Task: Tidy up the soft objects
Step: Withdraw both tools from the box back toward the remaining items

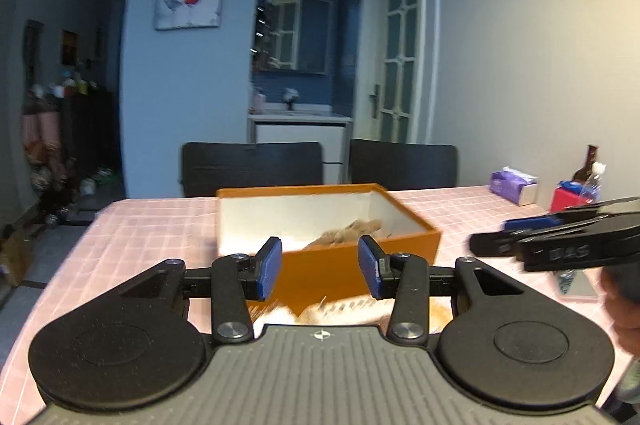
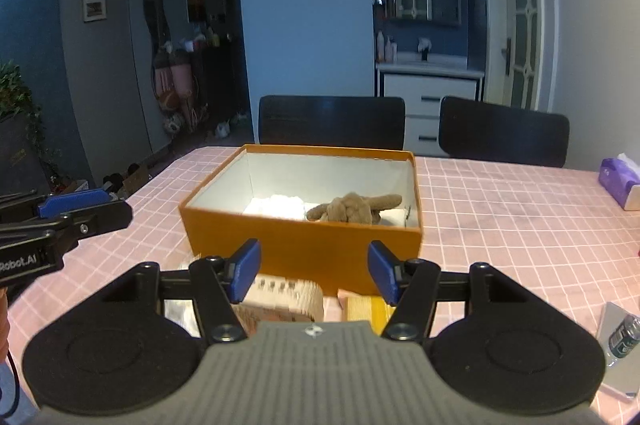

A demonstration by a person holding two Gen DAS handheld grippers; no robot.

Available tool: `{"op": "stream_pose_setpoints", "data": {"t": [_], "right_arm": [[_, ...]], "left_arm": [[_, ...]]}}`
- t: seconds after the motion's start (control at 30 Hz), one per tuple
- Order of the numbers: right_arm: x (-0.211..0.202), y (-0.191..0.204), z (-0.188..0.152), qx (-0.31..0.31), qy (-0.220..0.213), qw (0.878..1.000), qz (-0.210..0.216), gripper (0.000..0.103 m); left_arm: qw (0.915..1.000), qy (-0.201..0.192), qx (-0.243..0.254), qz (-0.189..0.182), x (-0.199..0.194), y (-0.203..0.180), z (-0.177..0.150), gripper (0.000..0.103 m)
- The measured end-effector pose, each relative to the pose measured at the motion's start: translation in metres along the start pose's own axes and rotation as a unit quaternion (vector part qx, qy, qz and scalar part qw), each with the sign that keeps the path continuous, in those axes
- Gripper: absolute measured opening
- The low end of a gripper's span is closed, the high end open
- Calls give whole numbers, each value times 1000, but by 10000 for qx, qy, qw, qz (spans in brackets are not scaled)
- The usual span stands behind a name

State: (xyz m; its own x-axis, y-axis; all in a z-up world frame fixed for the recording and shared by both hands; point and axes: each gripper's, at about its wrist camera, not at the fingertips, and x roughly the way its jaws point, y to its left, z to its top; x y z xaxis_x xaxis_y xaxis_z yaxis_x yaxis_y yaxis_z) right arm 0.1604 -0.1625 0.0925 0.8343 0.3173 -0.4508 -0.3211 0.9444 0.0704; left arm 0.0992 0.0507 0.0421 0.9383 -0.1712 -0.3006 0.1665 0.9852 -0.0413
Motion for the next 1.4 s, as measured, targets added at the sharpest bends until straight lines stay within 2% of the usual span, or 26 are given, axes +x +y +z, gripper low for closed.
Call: {"op": "stream_pose_setpoints", "data": {"t": [0.03, 0.07, 0.23, 0.4, 0.67, 0.8, 0.87, 1.07, 1.17, 1.33, 1.4], "right_arm": [[-5, 0, -9, 0, -68, 10000, -42, 67], [-10, 1, -18, 2, -119, 9999, -66, 68], [-24, 5, -57, -87, -120, 9996, -238, 68], [-30, 7, -89, -135, -88, 9997, -207, 68], [-21, 19, -132, -420, -31, 9988, -235, 68], [-14, 16, -139, -348, 128, 9991, -202, 68], [-10, 15, -141, -281, 198, 9992, -179, 68], [3, 18, -142, -449, 302, 9985, -106, 68], [15, 17, -138, -526, 413, 9977, -66, 68], [35, 11, -130, -710, 615, 9956, 23, 68], [45, 8, -127, -734, 695, 9949, 34, 68]], "left_arm": [[10000, -21, 23, 70, -5, -3, -8, 50], [9999, -25, -1, 113, -8, -5, -15, 50], [9998, 38, -169, 34, -24, -9, -43, 50], [9994, 231, -175, 181, -35, -10, -69, 50], [9938, 798, -59, 767, -40, 1, -106, 50], [9909, 933, -169, 956, -42, 13, -120, 53], [9892, 983, -186, 1071, -39, 20, -121, 64], [9851, 1092, -94, 1323, -23, 45, -122, 86], [9834, 1301, 104, 1256, -10, 54, -121, 86], [9792, 1653, 740, 915, 9, 52, -126, 86], [9761, 1824, 788, 879, 17, 53, -128, 86]]}}
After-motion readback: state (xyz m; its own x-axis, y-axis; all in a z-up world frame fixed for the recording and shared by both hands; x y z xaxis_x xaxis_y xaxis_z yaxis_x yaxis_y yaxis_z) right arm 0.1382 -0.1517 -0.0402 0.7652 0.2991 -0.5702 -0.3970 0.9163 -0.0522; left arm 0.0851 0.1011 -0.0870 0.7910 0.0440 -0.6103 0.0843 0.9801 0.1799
